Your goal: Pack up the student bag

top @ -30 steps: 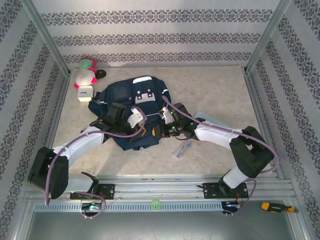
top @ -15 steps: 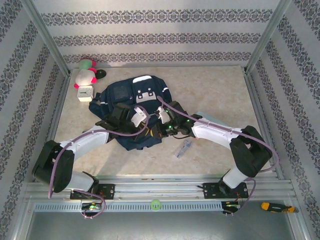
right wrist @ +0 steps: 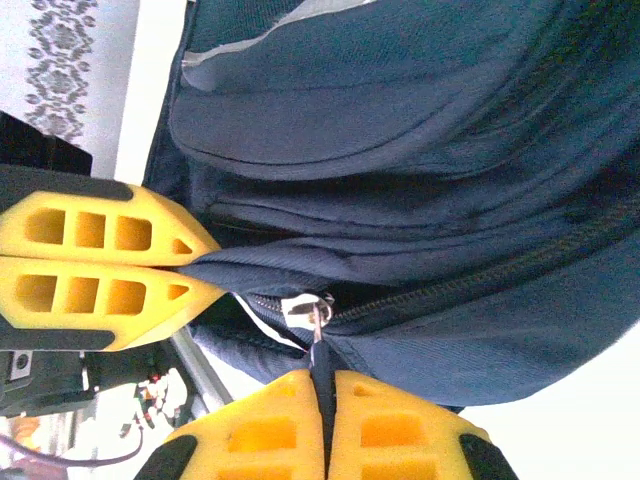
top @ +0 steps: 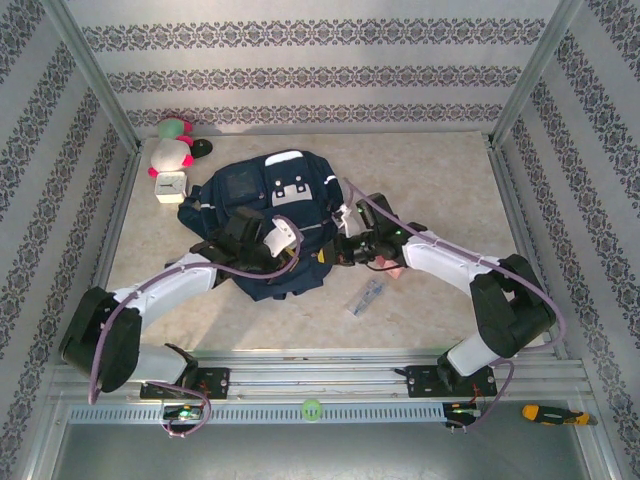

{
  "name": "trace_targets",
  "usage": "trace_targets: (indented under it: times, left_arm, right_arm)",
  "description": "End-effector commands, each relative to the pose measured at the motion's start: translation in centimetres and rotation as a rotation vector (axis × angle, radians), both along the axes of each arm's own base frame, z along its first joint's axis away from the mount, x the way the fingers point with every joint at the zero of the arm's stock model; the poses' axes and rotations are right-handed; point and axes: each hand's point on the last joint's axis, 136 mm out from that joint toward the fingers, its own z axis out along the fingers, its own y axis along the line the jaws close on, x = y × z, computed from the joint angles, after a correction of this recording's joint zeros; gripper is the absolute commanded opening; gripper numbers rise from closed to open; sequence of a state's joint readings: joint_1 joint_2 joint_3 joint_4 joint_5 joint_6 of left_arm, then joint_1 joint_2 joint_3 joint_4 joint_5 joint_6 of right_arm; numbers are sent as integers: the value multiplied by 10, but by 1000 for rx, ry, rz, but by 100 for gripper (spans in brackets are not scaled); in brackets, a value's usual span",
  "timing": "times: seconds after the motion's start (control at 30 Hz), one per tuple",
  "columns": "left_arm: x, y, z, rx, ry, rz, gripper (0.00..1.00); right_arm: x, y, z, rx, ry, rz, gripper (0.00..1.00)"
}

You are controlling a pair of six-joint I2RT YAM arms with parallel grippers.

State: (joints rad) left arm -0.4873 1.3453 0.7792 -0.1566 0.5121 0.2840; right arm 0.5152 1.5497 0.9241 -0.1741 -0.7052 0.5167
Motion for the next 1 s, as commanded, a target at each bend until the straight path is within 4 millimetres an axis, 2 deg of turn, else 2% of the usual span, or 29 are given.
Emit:
trace_targets:
  times: [0.0,0.13,0.27,0.3,0.47,0.6,0.73,0.8,0.87,0.9,0.93,0.97]
  left_arm:
    - [-22,18,-4,72,36,-42,0]
    - [-28,18,2,61,27,-64,0]
    - [-22,16,4,42,18,-39,0]
    - [-20,15,5,36,16,-27,3]
    - [-6,7,3,-25,45,33,44]
    - [-4,11,-10,23,93,54,49]
    - [-11,16,-19,75,129,37,54]
    - [-11,18,-20,82,126,42,53]
    - [-9,18,-20,82,122,49,46]
    - [-8,18,-20,80,120,52,36]
    - [-7,17,-18,70,118,59,22]
    - [-6,6,-8,5,112,34,5]
  right_arm:
    - [22,-24,-10,-54,-13,-64,0]
    - [31,-23,-7,-36,-25,-54,0]
    - [23,-8,4,19,-60,-3,0]
    - [19,-3,7,29,-68,12,0]
    - [-3,17,13,40,-112,74,0]
    - [-7,22,19,31,-158,79,0]
    - [-5,24,36,61,-212,76,0]
    - [-6,26,46,78,-237,85,0]
    - [-7,27,51,85,-253,90,0]
    - [-7,27,53,87,-259,91,0]
    - [-8,27,59,93,-274,90,0]
    - [-8,28,64,98,-287,86,0]
